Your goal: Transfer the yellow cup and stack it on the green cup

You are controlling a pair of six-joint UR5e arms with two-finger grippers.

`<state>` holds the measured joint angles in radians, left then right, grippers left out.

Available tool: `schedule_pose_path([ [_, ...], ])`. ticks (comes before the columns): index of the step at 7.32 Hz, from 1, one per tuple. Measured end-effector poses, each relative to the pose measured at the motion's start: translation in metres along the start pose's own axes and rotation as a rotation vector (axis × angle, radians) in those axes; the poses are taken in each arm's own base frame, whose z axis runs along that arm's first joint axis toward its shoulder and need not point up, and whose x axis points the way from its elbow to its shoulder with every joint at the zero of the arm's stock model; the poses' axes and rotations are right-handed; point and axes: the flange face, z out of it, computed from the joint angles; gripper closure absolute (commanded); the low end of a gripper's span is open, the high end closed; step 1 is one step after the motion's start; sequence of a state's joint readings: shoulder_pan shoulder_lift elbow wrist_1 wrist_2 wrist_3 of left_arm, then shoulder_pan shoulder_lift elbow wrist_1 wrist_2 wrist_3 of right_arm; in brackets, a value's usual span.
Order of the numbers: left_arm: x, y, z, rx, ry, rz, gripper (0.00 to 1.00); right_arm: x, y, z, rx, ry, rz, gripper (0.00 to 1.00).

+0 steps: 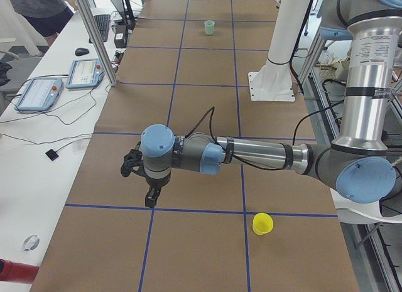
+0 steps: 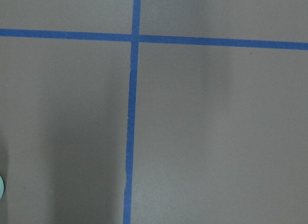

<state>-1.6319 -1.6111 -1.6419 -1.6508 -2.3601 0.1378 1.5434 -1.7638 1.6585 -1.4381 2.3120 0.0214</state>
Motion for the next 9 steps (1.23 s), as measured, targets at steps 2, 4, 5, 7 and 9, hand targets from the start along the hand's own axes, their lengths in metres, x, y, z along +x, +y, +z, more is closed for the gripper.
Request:
schedule_pose_path([
  [2, 0.010, -0.017, -0.011, 0.040, -0.004, 0.038, 0.00, 0.010, 0.016, 0.010, -0.023, -0.002, 0.022, 0.00],
  [4, 0.015, -0.026, -0.015, 0.059, 0.000, 0.034, 0.00, 0.017, 0.029, 0.018, -0.044, -0.006, 0.040, 0.00],
  [5, 0.018, -0.032, -0.019, 0.069, 0.002, 0.025, 0.00, 0.018, 0.030, 0.019, -0.045, -0.005, 0.041, 0.00],
  [7, 0.032, -0.047, -0.035, 0.134, -0.003, 0.080, 0.00, 0.017, 0.029, 0.018, -0.043, -0.006, 0.040, 0.00],
  [9, 0.044, -0.055, -0.047, 0.211, -0.013, 0.137, 0.00, 0.020, 0.033, 0.022, -0.053, -0.007, 0.048, 0.00],
])
